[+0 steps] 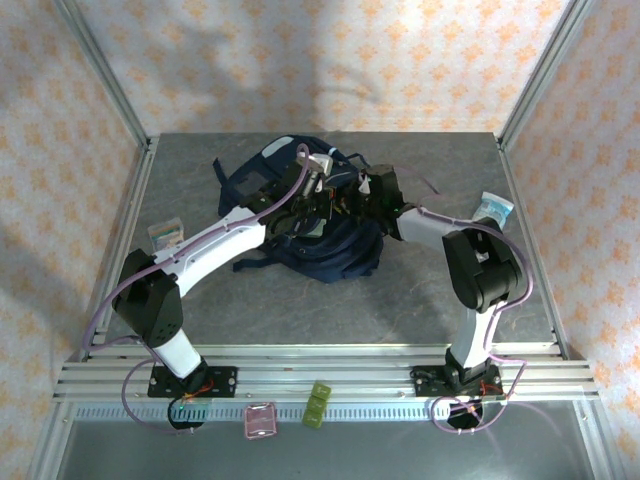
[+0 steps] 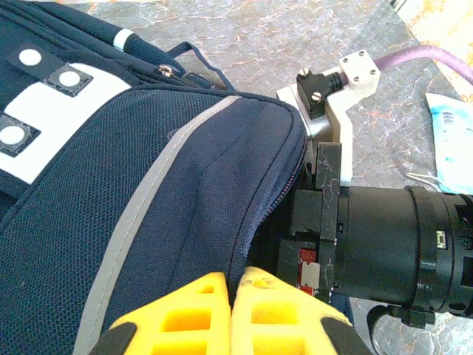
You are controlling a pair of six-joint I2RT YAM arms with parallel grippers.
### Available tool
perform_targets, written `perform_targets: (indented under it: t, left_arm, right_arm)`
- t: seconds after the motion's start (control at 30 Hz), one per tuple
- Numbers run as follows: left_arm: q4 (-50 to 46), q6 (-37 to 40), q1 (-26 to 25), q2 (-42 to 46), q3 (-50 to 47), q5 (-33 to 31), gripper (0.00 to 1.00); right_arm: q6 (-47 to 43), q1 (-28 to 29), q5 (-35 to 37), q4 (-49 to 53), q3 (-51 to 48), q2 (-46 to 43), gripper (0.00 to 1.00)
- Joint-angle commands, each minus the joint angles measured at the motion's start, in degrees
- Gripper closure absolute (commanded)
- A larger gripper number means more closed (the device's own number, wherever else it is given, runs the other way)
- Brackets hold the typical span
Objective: Pack the student bag
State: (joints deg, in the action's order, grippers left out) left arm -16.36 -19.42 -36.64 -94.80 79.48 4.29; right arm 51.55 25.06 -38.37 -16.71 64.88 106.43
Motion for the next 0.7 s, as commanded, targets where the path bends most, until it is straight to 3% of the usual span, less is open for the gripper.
perform_targets:
  t: [0.0,0.13,0.17,0.23,0.4,0.57,0.67]
  left_arm:
    - [5.28,-1.57,-0.89,0.76,0.26,1.29,1.00]
    - [5.37,-1.83,-0.89,0.67,-0.15,0.85,1.00]
    - [5.29,-2.10,-0.89,0.60,-0.20,0.99,0.95]
    - [5.29,-2.91,-0.89,0.86,-0.65,0.94,0.74]
    - [8.01,-5.23,-0.89,5.80,-6.74,-1.22,0.51]
    - [9.27,-10.49,0.14,13.12,-17.15,-4.71,0.44]
    - [10.72,-15.34,3.37,16.78,-24.57,-4.81,0.38]
  right_arm:
    - [-4.44,0.28,1.38,2.87,-1.22,-4.38,0.66]
    - [-9.63,-0.32,3.81,8.49,-6.34,-13.00,0.51]
    - [-10.45,-0.56,4.55,9.51,-8.10,-14.94,0.50]
    - [-12.19,-1.10,7.11,12.35,-11.51,-20.10,0.45]
    - [-14.29,-1.50,12.13,18.23,-17.43,-28.61,0.44]
    - [-16.45,0.08,12.98,17.33,-20.93,-34.22,0.49]
    - [-17.69,1.93,12.02,15.87,-20.91,-34.64,0.50]
